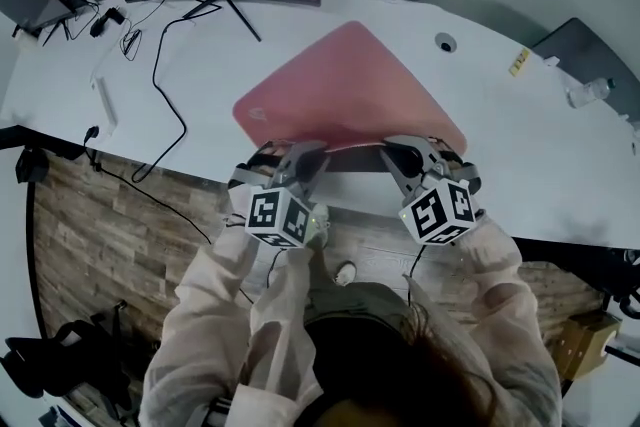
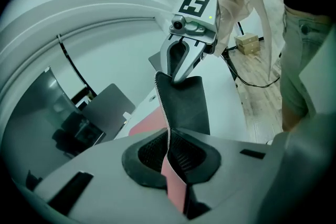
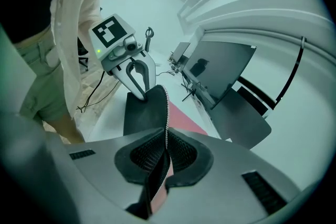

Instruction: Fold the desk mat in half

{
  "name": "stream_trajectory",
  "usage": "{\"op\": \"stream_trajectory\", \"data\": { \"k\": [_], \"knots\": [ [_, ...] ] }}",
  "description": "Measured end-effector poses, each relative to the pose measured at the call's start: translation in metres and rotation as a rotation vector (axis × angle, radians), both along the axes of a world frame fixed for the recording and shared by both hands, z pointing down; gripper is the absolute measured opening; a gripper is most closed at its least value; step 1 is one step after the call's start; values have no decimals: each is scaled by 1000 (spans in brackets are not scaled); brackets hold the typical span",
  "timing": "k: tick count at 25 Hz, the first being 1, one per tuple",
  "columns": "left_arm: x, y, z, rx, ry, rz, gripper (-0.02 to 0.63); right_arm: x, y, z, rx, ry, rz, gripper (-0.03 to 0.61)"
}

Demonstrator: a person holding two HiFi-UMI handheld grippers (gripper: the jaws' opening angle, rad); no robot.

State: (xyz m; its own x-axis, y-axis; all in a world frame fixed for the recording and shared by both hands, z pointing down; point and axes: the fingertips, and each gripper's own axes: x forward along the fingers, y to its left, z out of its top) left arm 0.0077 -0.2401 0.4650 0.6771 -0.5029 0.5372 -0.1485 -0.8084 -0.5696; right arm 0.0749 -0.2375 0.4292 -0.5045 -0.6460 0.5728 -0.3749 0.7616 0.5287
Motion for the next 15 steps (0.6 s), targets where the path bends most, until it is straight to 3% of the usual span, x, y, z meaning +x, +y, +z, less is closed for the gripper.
{"op": "stream_trajectory", "data": {
  "k": [15],
  "knots": [
    [-6, -122, 0, -33, 6, -43, 43, -8, -139, -4, 18, 55, 57, 34]
  ]
}}
